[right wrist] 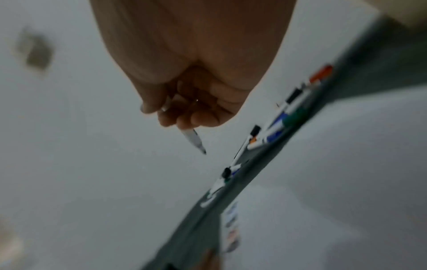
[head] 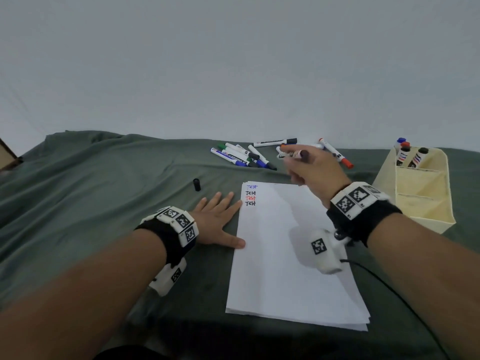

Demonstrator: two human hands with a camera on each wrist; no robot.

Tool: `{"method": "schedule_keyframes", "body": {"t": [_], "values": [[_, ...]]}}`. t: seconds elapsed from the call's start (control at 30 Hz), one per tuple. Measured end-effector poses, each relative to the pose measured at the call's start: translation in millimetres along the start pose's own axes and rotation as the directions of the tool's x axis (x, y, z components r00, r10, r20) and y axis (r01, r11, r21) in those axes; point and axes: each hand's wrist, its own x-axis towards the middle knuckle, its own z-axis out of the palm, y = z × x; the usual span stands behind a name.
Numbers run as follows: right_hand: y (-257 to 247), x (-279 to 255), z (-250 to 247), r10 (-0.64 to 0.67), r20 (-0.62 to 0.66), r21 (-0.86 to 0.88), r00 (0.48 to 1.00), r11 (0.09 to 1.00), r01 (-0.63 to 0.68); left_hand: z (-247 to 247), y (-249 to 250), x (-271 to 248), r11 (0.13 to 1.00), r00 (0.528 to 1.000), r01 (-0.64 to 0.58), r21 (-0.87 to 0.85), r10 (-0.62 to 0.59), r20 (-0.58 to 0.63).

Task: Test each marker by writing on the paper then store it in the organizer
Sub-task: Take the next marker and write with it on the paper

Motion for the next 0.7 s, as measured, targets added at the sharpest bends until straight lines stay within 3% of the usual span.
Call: {"method": "schedule_keyframes", "body": {"t": [0.07,0.13,0.2,0.27,0.33,0.4,0.47,0.7], "values": [[-2,-2,16,0.133,-0.113,0.347,0.985,0.934,-0.086,1,0,0,1.0,1.0,0.0,-0.008,0.0,-0.004],[2,-4,33,0.305,-0.161,0.592,0.938,0.791,-0.156,1,0,0,1.0,1.0,0.0,-0.013,-0.001,-0.012],[9,-7,49,0.457,-0.167,0.751,0.873,0.633,-0.188,1,0,-1,1.0,1.0,-0.002,-0.019,0.001,-0.013],[18,-11,62,0.527,-0.158,0.796,0.835,0.569,-0.209,1,0,0,1.0,1.0,-0.002,-0.018,0.001,-0.015],[32,-17,69,0.508,-0.175,0.717,0.844,0.653,-0.245,2,0,0,1.0,1.0,0.001,-0.014,-0.001,-0.02],[42,-22,72,0.407,-0.211,0.538,0.889,0.807,-0.242,2,0,0,1.0,1.0,0.005,-0.014,-0.005,-0.026],[47,-26,72,0.306,-0.207,0.394,0.929,0.896,-0.207,3,1,0,1.0,1.0,0.01,-0.022,-0.01,-0.023],[54,-25,75,0.203,-0.155,0.072,0.967,0.978,-0.194,3,0,2,0.999,1.0,0.012,-0.031,-0.012,-0.008]]}}
